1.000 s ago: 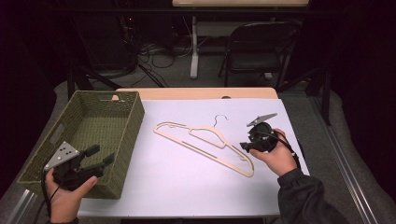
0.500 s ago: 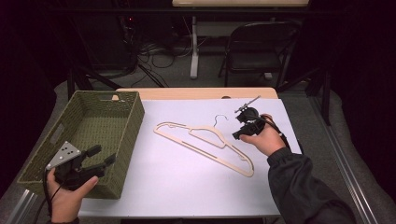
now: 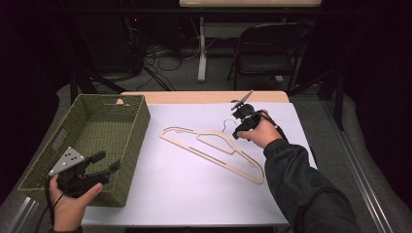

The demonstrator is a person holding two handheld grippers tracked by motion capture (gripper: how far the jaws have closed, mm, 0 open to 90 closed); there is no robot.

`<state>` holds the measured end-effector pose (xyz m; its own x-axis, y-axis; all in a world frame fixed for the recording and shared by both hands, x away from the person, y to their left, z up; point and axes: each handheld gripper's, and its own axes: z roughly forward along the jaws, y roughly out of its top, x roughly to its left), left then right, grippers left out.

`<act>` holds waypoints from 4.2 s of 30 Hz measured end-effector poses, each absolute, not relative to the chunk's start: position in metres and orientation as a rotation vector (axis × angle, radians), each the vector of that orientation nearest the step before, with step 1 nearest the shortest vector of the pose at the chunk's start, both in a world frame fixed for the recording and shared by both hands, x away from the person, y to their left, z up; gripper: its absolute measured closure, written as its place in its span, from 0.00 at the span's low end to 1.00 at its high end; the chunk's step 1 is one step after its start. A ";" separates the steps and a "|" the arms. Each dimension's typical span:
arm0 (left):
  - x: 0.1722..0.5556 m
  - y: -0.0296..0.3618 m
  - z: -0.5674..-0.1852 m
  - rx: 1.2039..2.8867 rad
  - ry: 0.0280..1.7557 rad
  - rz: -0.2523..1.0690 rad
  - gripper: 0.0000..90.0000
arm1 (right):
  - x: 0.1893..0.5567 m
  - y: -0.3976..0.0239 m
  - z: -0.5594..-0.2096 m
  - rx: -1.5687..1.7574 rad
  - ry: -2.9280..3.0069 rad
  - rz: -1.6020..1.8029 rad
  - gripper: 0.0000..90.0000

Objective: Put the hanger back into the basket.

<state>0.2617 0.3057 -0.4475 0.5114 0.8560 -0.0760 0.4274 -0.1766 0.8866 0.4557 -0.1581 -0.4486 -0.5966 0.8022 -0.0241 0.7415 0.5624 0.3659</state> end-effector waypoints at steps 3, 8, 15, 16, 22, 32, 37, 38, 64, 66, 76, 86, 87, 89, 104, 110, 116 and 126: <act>0.262 0.306 -0.448 1.796 1.075 0.559 0.36 | 0.460 -0.156 -0.452 1.323 2.620 0.418 0.55; 0.262 0.306 -0.448 1.796 1.078 0.558 0.36 | 0.470 -0.152 -0.462 1.340 2.622 0.401 0.55; 0.263 0.306 -0.448 1.796 1.080 0.559 0.36 | 0.480 -0.146 -0.477 1.358 2.650 0.330 0.56; 0.263 0.306 -0.449 1.796 1.081 0.558 0.36 | 0.480 -0.144 -0.479 1.379 2.638 0.315 0.56; 0.263 0.306 -0.449 1.799 1.080 0.558 0.36 | 0.487 -0.139 -0.490 1.304 2.711 0.223 0.58; 0.264 0.306 -0.450 1.800 1.082 0.556 0.36 | 0.487 -0.128 -0.512 1.412 2.655 0.320 0.66; 0.264 0.306 -0.450 1.802 1.083 0.554 0.36 | 0.489 -0.129 -0.518 1.417 2.664 0.284 0.72; 0.264 0.306 -0.450 1.802 1.083 0.553 0.36 | 0.489 -0.128 -0.520 1.439 2.657 0.302 0.72; 0.265 0.306 -0.451 1.802 1.085 0.554 0.36 | 0.489 -0.124 -0.523 1.447 2.674 0.148 0.84; 0.265 0.305 -0.451 1.803 1.085 0.554 0.36 | 0.489 -0.124 -0.525 1.498 2.650 0.188 0.86; 0.265 0.306 -0.451 1.801 1.085 0.556 0.36 | 0.494 -0.125 -0.522 1.571 2.648 0.117 0.87; 0.265 0.307 -0.451 1.799 1.088 0.558 0.37 | 0.493 -0.129 -0.524 1.613 2.624 0.201 0.87; 0.265 0.307 -0.451 1.799 1.088 0.559 0.37 | 0.493 -0.129 -0.524 1.613 2.624 0.201 0.87; 0.265 0.307 -0.451 1.800 1.089 0.561 0.37 | 0.493 -0.129 -0.526 1.600 2.615 0.247 0.87; 0.262 0.301 -0.446 1.806 1.061 0.564 0.37 | 0.463 -0.138 -0.510 1.345 2.627 0.300 0.87; 0.260 0.289 -0.443 1.824 1.013 0.555 0.37 | 0.433 -0.134 -0.500 1.136 2.621 0.364 0.87; 0.259 0.268 -0.442 1.861 0.943 0.506 0.37 | 0.403 -0.131 -0.493 0.981 2.588 0.443 0.87; 0.270 0.219 -0.448 1.937 0.841 0.379 0.40 | 0.358 -0.132 -0.495 0.666 2.520 0.533 0.87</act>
